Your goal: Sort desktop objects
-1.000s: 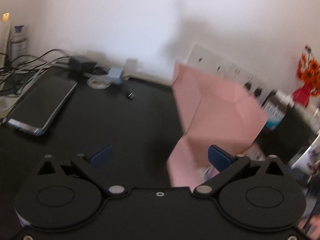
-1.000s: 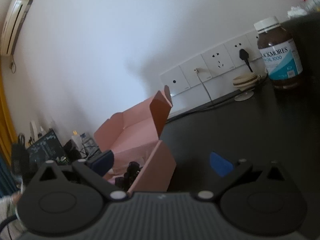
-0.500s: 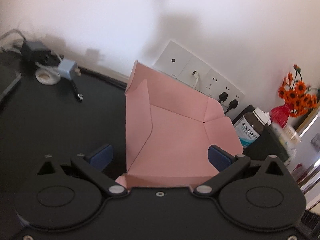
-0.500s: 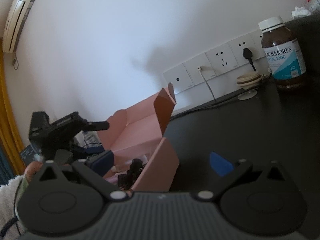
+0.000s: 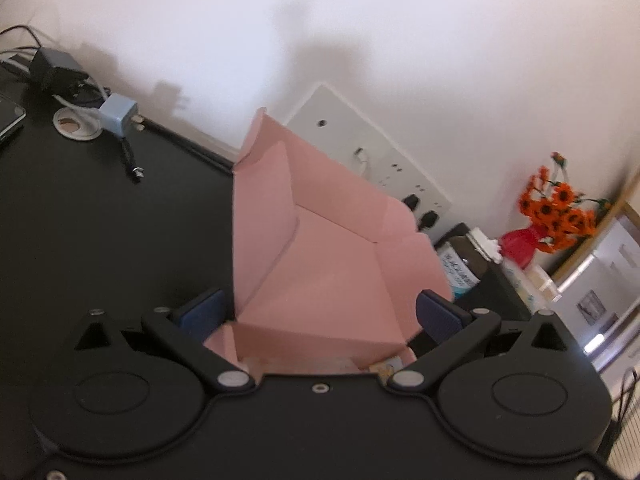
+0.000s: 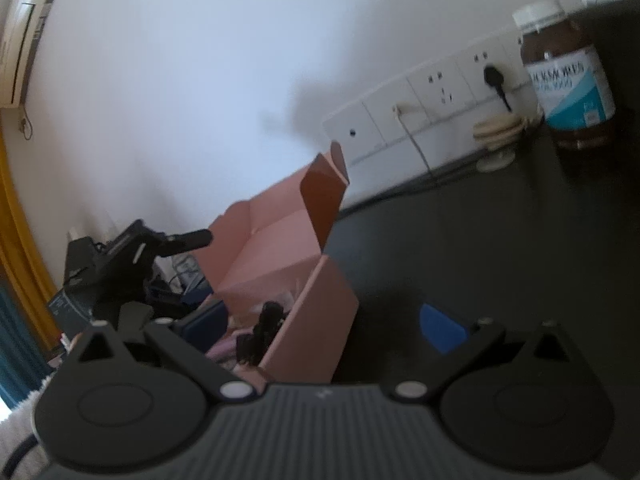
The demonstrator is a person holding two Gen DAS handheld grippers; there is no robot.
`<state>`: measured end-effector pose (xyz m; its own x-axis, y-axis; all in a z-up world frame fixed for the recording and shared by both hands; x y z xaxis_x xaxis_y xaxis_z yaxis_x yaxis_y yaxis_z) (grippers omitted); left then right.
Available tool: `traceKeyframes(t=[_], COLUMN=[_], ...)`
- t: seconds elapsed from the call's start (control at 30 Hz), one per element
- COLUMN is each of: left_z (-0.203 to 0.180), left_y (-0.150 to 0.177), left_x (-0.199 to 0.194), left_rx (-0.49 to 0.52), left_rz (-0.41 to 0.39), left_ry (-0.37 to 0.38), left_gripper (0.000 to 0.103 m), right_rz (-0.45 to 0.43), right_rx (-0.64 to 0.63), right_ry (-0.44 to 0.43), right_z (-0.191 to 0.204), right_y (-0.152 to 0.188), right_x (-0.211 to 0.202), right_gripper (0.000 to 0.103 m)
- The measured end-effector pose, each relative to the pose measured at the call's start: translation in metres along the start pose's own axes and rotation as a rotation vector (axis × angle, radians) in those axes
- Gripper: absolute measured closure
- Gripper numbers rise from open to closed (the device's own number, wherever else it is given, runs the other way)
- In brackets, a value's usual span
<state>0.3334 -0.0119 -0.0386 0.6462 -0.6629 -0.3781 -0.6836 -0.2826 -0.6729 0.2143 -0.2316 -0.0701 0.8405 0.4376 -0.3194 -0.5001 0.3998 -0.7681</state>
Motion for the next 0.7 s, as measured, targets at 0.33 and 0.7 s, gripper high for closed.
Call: traceKeyframes(t=[0.33,0.7], left_z=[-0.003,-0.001], left_y=[0.004,0.007], left_x=[-0.010,-0.007], left_rx=[0.031,0.035], left_rz=[-0.014,-0.015], left_ry=[0.035,0.029], left_gripper=[0.000,0.000], right_rz=[0.098,0.233], right_rx=[-0.075,0.151], right_ry=[-0.089,-0.140], right_z=[0.044,0.004], right_y=[-0.072,-0.081], right_x=[0.002,0.119], right_gripper=[0.001,0.001])
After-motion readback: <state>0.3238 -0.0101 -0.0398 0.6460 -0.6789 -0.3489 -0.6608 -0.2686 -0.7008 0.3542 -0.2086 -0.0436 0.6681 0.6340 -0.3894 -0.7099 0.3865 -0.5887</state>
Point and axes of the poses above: each gripper's, at about its wrist camera, not at the fingertips, and x roughly the way its jaws point, z to its left, y to its underside, the point moved 10 cm from there along x, roughly the way its jaws point, and after that the axes turned 1 degree about -y, right-handed, at the moved point
